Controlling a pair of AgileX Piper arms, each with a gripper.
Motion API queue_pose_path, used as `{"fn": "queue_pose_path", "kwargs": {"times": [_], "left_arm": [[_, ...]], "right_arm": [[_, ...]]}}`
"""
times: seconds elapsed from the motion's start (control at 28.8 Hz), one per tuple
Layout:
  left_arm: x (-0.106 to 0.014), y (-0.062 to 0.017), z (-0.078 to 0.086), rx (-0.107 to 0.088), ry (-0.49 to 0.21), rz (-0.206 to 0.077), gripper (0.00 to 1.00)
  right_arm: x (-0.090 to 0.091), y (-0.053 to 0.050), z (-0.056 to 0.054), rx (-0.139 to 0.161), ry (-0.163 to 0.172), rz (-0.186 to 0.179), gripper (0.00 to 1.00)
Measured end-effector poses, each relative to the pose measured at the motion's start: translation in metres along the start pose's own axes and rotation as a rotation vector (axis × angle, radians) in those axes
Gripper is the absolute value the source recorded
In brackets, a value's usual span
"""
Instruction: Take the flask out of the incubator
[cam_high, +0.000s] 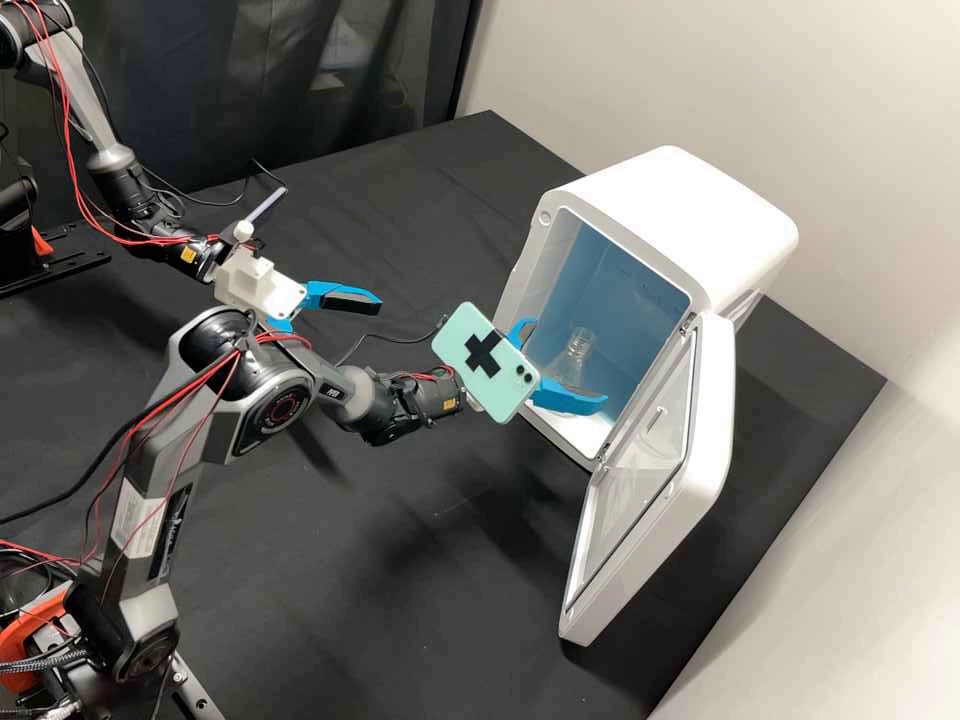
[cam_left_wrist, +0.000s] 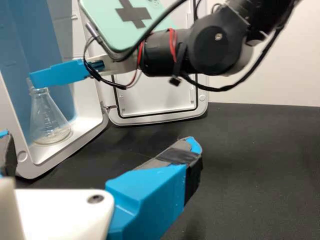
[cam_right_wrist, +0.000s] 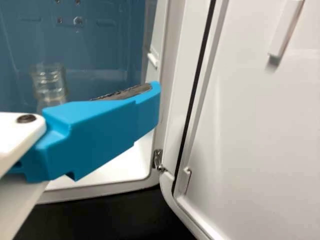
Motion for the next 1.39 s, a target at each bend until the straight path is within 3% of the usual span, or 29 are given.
{"fn": "queue_pose_path", "kwargs": {"times": [0.31,0.52,0.73,0.94,1.18,1.39], "left_arm": [[0.000,0.0000,0.000,0.000,0.000,0.000,1.00],[0.000,-0.0007,0.000,0.000,0.000,-0.002,1.00],[0.000,-0.0015,0.002,0.000,-0.005,-0.005,1.00],[0.000,-0.0016,0.002,0.001,-0.007,-0.005,1.00],[0.003,0.0004,0.005,0.004,-0.015,0.004,1.00],[0.003,0.0004,0.005,0.010,-0.012,0.004,1.00]], "right_arm": [[0.022,-0.008,-0.010,-0.021,-0.036,0.011,1.00],[0.031,-0.021,-0.015,-0.035,-0.060,-0.022,1.00],[0.038,-0.031,-0.019,-0.085,-0.071,-0.036,1.00],[0.044,-0.035,-0.019,-0.103,-0.083,-0.031,1.00],[0.052,-0.038,-0.017,-0.105,-0.099,-0.021,1.00],[0.062,-0.035,-0.023,-0.110,-0.100,-0.002,1.00]]}}
